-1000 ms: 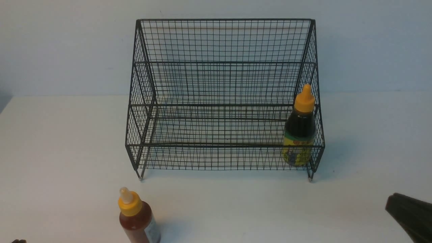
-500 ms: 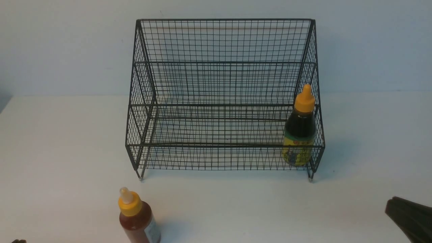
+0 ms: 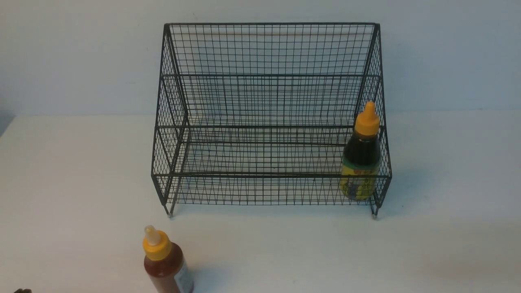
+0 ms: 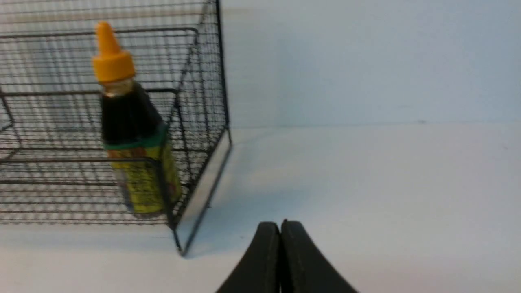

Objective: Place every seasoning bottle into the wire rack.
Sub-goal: Use the left arm to grab the condiment bottle closest to it

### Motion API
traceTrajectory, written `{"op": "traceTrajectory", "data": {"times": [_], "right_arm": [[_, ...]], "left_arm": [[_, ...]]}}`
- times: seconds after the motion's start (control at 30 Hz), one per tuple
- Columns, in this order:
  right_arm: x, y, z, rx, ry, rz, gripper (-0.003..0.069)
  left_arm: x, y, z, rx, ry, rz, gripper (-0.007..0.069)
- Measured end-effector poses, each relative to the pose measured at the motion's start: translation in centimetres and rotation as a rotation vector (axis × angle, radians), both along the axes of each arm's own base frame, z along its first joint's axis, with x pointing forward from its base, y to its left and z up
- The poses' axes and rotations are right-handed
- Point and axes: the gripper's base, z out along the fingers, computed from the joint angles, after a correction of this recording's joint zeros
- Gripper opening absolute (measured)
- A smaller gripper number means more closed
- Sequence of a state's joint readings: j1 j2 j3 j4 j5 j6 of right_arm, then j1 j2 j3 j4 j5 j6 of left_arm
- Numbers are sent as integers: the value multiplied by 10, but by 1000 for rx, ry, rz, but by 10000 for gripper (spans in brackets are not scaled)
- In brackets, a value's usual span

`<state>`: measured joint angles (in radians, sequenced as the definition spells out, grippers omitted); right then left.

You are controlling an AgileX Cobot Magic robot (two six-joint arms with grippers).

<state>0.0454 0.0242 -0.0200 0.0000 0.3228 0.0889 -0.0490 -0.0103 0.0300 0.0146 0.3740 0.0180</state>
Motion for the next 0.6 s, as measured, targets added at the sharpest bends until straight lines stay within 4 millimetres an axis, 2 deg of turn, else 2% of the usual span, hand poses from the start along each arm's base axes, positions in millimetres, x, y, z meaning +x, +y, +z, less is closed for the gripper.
{"op": "traceTrajectory", "data": {"times": [0.13, 0.6], "right_arm": [[-2, -1, -17, 5, 58, -25, -15], [-2, 0, -17, -30, 52, 23, -15]], "left_arm": [[0, 0, 0, 0, 0, 0, -12], [0, 0, 0, 0, 0, 0, -12]]}}
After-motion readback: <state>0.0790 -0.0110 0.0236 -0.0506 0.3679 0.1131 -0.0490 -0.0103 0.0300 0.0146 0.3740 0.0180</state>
